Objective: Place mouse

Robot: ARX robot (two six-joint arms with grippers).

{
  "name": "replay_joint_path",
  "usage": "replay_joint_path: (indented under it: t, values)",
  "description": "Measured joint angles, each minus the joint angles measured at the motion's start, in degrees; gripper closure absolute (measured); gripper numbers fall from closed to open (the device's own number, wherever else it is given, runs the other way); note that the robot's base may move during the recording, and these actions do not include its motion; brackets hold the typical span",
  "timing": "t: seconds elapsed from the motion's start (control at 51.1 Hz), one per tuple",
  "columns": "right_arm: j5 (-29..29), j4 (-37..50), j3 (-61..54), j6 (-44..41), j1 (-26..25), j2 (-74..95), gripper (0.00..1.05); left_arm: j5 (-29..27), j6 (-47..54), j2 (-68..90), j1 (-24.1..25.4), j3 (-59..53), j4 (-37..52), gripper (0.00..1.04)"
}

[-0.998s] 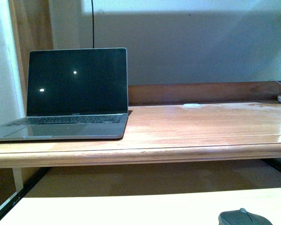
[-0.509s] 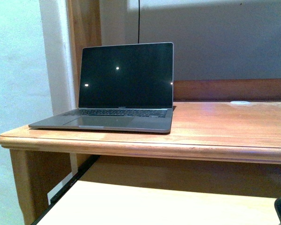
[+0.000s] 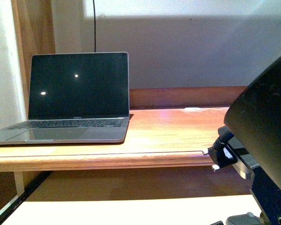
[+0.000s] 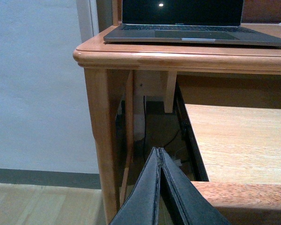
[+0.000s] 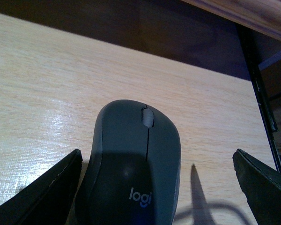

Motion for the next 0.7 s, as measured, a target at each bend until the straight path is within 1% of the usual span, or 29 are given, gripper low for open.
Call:
replay_joint_path:
  t: [0.215, 0.392, 0.45, 0.47, 0.509, 0.607, 0.646, 0.705]
  values:
    - [-0.98, -1.25, 0.39, 0.90, -0.42, 0.66, 0.07, 0.00, 0.00, 0.00, 0.00, 0.00, 0.00, 1.02]
    - [-3.72, -3.39, 1.57, 2.93, -1.27, 1.29, 0.08, 0.00, 0.00, 0.00, 0.00, 0.00, 0.00, 1.02]
    - [-5.29, -3.72, 1.81, 3.67, -1.42, 1.66, 0.18, 0.00, 0.00, 0.00, 0.00, 0.00, 0.00, 1.02]
    - [-6.03, -3.78, 1.92, 3.87, -1.49, 1.81, 0.23, 0.00, 0.00, 0.00, 0.00, 0.00, 0.00, 1.02]
    - [-6.82, -3.96, 2.01, 4.15, -1.64, 2.01, 0.30, 0.00, 0.00, 0.00, 0.00, 0.00, 0.00, 1.02]
    - [-7.26, -4.26, 2.03, 3.93, -1.73, 2.14, 0.44, 0.00, 0.00, 0.00, 0.00, 0.00, 0.00, 1.02]
    - [-7.39, -4.28, 2.03, 3.80, -1.77, 2.16, 0.47, 0.00, 0.00, 0.00, 0.00, 0.00, 0.00, 1.02]
    - [-7.41, -4.28, 2.03, 3.69, -1.81, 2.16, 0.48, 0.00, 0.00, 0.00, 0.00, 0.00, 0.00, 1.02]
